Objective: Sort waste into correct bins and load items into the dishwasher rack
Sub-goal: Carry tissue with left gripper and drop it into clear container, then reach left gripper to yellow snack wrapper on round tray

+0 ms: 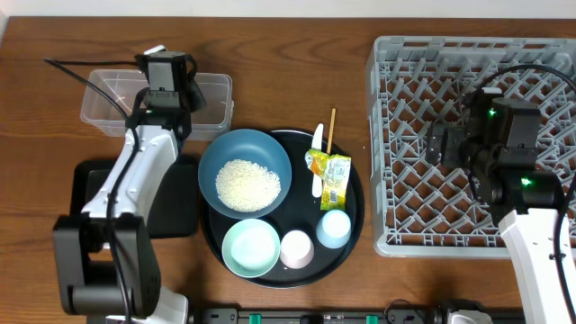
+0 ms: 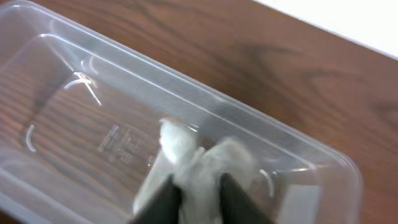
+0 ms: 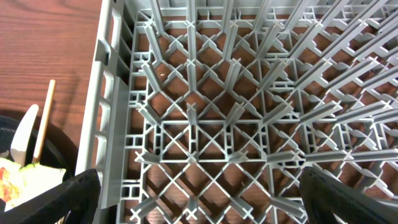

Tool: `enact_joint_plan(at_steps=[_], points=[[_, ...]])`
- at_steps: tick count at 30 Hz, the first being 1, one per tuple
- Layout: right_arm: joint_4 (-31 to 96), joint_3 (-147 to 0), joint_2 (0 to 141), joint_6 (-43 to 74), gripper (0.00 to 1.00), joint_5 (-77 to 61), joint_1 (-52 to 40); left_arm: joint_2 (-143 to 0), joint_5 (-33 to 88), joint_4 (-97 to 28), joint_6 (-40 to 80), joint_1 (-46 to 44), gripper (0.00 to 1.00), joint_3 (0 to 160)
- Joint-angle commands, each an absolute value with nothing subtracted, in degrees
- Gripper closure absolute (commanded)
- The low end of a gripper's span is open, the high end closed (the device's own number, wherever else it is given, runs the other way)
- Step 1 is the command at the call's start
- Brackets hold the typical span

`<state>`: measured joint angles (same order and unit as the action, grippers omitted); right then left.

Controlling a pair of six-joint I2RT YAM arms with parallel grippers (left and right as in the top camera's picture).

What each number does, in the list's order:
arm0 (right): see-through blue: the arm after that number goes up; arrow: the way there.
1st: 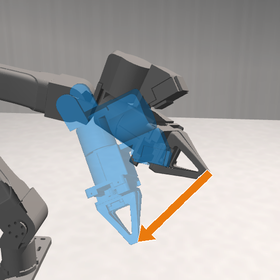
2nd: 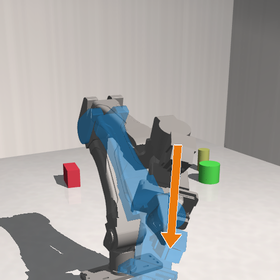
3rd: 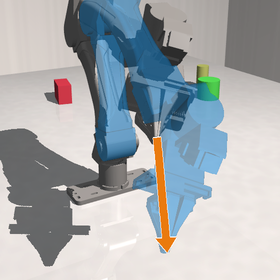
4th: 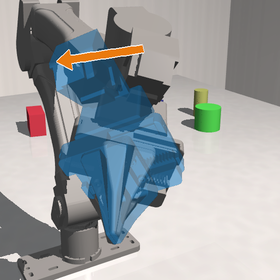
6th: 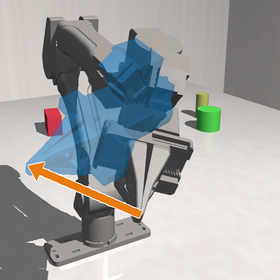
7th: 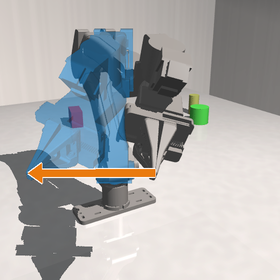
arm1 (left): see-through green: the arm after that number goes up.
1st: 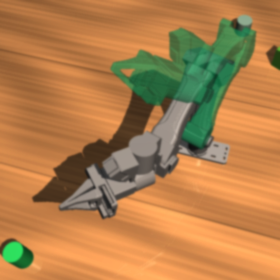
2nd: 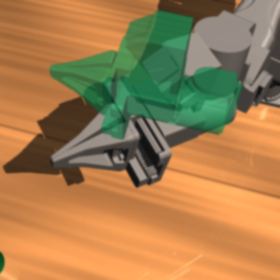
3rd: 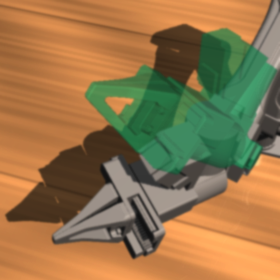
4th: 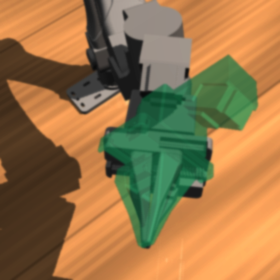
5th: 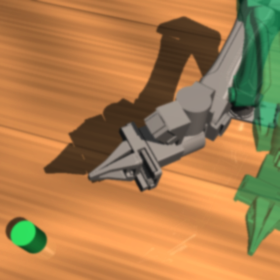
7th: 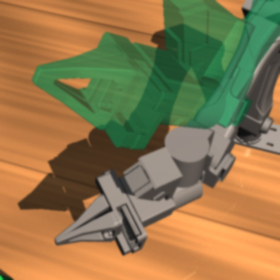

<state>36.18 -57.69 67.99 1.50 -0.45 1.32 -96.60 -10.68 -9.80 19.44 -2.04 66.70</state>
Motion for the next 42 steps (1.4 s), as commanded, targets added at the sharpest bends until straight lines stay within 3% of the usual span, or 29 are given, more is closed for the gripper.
enact_joint_plan(at_steps=[1,5,10,13,15,23,38,42], points=[[36.25,-58.87,67.83,1.63,0.01,-0.84,0.78,-94.5,-8.27,-8.01,18.33,-2.04,0.68,67.0],[36.25,-58.87,67.83,1.63,0.01,-0.84,0.78,-90.08,2.35,-7.38,17.41,-3.68,0.53,67.11],[36.23,-58.87,67.83,1.63,0.01,-0.84,0.78,-87.18,13.26,-8.99,17.45,-10.76,0.46,67.09],[36.23,-58.87,67.83,1.65,0.01,-0.84,0.78,-88.51,14.79,-12.78,19.33,-15.99,0.35,67.05],[36.23,-58.87,67.83,1.65,0.01,-0.84,0.78,-90.48,14.81,-14.76,20.25,-19.55,0.32,66.94],[36.21,-58.87,67.83,1.65,0.01,-0.84,0.78,-100.92,16.08,-13.63,20.18,-29.21,0.31,66.89],[36.23,-58.87,67.83,1.63,0.01,-0.51,0.78,-109.47,21.69,-12.8,20.23,-30.98,0.32,66.87],[36.23,-58.87,67.83,1.63,0.01,-0.16,0.8,-109.47,21.67,-13.56,20.23,-31.18,0.47,66.87]])
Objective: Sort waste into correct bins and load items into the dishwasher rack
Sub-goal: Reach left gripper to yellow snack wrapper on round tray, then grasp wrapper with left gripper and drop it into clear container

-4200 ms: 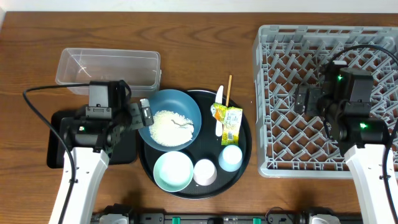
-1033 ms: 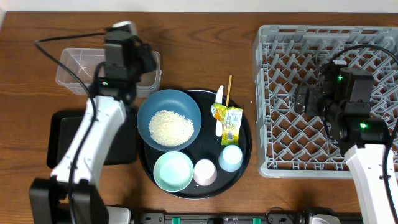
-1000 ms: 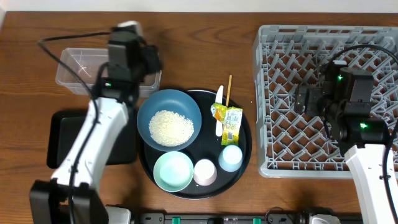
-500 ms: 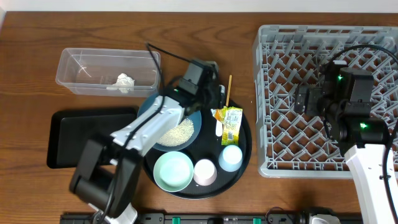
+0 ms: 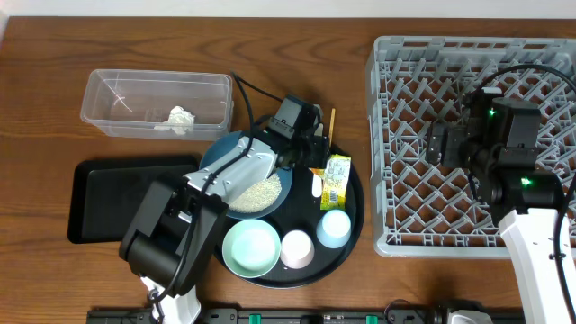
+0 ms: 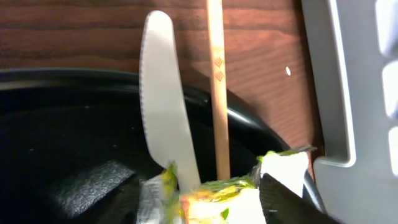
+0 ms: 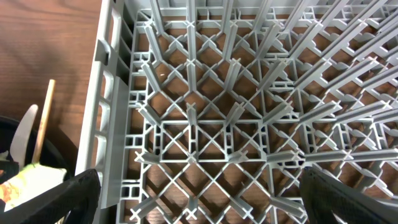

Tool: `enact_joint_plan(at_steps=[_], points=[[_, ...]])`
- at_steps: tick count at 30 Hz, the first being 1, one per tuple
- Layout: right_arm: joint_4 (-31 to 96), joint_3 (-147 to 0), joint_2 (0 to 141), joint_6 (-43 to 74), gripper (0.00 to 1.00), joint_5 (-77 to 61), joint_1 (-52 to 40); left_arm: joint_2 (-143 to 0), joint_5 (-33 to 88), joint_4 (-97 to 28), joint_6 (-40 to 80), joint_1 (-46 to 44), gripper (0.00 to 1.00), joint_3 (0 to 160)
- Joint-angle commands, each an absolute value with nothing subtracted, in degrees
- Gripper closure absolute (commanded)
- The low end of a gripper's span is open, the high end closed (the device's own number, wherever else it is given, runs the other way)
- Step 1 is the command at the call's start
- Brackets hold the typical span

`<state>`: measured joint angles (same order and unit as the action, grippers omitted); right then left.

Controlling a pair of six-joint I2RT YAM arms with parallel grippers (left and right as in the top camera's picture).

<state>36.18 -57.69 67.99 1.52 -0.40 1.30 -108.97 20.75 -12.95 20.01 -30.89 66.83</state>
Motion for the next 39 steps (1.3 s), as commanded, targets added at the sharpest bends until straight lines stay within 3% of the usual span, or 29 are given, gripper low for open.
enact_joint_plan(at_steps=[1,3,7,21,30,39], points=[[36.23,-58.87,67.83,1.61,0.01,-0.16,0.8,-109.47,21.67,-13.98,20.21,-31.22,0.52,66.87],[36.23,-58.87,67.83,1.63,0.01,-0.19,0.78,-109.47,21.67,-14.33,20.23,-31.22,0.7,66.87],[36.21,-58.87,67.83,1.63,0.01,-0.16,0.78,-109.45,21.65,-14.31,20.23,-31.22,0.93,66.89],[36.21,-58.87,67.83,1.63,0.01,0.25,0.8,-95.96,18.09,-14.28,17.63,-25.65,0.94,71.42],[36.23,-58.87,67.83,1.63,0.01,0.25,0.8,-85.14,-1.83,-13.5,17.61,-9.02,0.94,71.59],[36.21,-58.87,67.83,1.63,0.01,0.23,0.8,-89.56,-2.63,-13.1,17.65,6.59,0.94,71.59]])
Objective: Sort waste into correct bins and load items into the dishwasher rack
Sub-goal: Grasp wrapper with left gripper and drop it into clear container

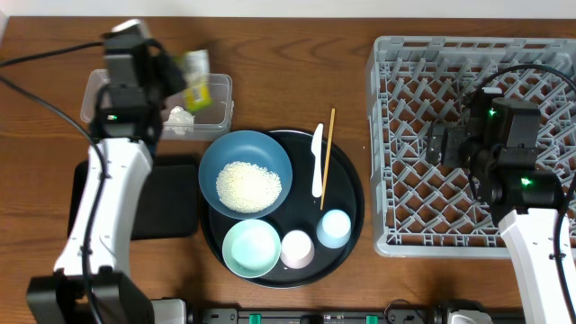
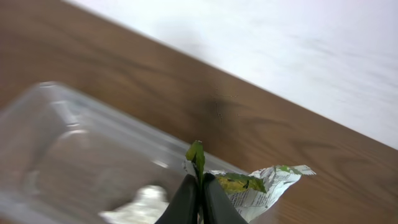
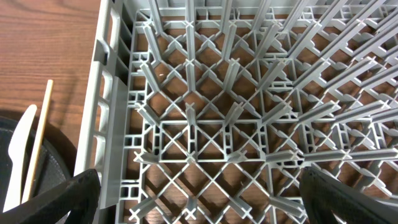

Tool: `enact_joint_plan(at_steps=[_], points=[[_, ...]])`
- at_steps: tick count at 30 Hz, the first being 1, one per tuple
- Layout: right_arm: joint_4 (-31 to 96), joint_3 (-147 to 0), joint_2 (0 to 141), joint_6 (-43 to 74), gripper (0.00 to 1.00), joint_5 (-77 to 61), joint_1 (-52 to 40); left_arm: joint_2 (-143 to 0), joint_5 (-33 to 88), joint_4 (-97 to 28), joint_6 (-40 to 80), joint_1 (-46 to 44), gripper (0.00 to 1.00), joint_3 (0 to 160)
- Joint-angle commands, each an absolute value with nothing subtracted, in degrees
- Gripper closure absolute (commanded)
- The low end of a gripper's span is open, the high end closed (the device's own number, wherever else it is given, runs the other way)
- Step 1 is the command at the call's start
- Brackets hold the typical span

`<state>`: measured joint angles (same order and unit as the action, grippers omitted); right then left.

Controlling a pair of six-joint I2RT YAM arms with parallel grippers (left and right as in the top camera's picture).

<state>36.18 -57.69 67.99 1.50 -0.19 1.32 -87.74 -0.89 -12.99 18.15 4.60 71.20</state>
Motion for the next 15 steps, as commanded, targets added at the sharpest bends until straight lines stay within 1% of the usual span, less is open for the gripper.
enact_joint_plan(at_steps=[1,5,6,8,9,10,11,15], points=[[36.21,-58.87,67.83,1.61,0.01,0.23,0.8,-90.32,-2.61,-13.37,17.65,7.64,0.94,71.57],[36.23,-58.87,67.83,1.63,0.01,0.21,0.78,-91.57,-2.61,-13.87,17.61,8.84,0.94,71.57],[36.25,-58.87,67.83,1.63,0.01,0.21,0.78,-91.57,-2.61,-13.76,17.58,8.82,0.87,71.59],[36.25,-58.87,67.83,1.63,0.01,0.21,0.78,-91.2,-2.61,-13.39,15.81,8.82,0.46,71.61],[36.23,-58.87,67.83,1.63,0.01,0.21,0.78,-90.83,-2.59,-13.41,14.68,8.82,0.33,71.61],[36.25,-58.87,67.83,1.63,0.01,0.23,0.78,-90.32,-2.59,-13.78,14.33,8.8,0.16,71.61],[36.25,-58.87,67.83,1.63,0.01,0.23,0.78,-89.52,-2.17,-14.59,14.37,8.6,0.02,71.61],[36.23,-58.87,67.83,1.63,0.01,0.21,0.78,-86.35,-0.27,-19.42,14.39,5.45,0.02,71.61]])
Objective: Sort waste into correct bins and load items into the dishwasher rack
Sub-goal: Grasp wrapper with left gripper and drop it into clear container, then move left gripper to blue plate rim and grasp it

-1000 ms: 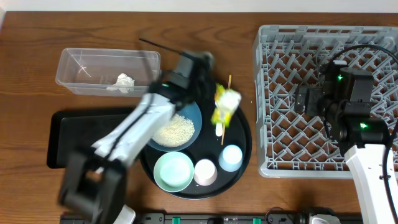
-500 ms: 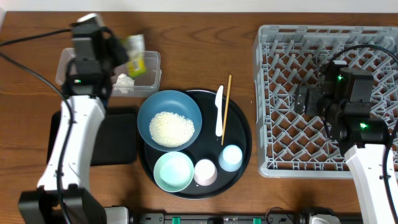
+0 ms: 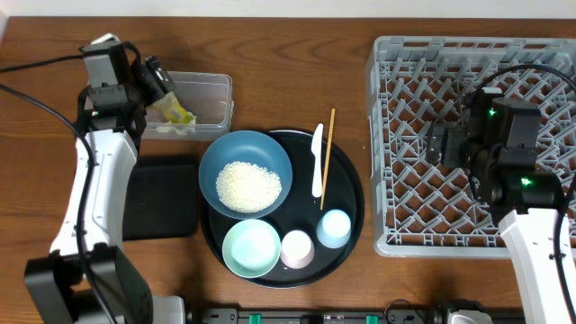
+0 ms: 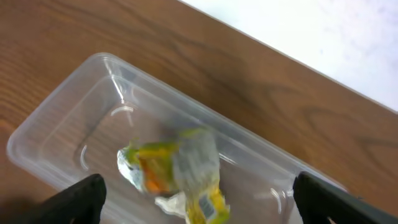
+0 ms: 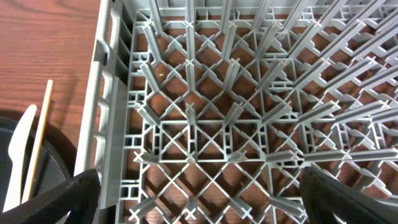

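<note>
The yellow-green wrapper lies in the clear plastic bin, partly over a white crumpled tissue. My left gripper hangs open above it, holding nothing. On the round black tray sit a blue bowl of rice, a teal bowl, a pink cup, a pale blue cup, a white plastic knife and a wooden chopstick. My right gripper is open and empty over the grey dishwasher rack.
A black rectangular tray lies left of the round tray, below the clear bin. The rack's upright tines fill the right side of the table. My left arm crosses over the black rectangular tray.
My left gripper, then shut on the wrapper above the clear bin, is now open and the wrapper lies inside the bin. The right arm has not moved.
First my left gripper was at the white tissue in the clear bin. Then the tissue lay in the bin and the gripper was at the wrapper on the round tray. Later it held the wrapper over the bin, where the wrapper now lies.
</note>
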Tool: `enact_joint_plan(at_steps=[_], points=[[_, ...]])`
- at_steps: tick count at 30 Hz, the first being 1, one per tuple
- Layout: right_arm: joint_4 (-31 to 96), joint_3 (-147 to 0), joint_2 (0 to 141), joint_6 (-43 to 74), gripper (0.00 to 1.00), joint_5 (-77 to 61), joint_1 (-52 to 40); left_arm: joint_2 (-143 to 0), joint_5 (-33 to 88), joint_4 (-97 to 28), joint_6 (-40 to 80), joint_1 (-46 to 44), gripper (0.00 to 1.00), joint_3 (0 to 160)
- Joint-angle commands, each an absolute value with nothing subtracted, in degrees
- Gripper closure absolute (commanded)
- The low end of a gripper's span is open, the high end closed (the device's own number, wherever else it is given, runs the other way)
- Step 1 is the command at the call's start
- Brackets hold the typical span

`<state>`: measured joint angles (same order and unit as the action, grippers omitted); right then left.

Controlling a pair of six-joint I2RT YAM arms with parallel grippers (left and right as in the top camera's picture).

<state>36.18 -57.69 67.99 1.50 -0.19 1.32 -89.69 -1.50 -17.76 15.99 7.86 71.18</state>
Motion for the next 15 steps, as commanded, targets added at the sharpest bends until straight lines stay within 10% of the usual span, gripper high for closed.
enact_joint_plan(at_steps=[1,15], points=[[36.23,-58.87,67.83,1.63,0.01,0.21,0.78,-85.89,-0.25,-20.88,14.37,4.08,0.02,71.61],[36.25,-58.87,67.83,1.63,0.01,0.19,0.78,-90.21,-0.49,-32.97,15.55,-31.59,0.02,71.59]])
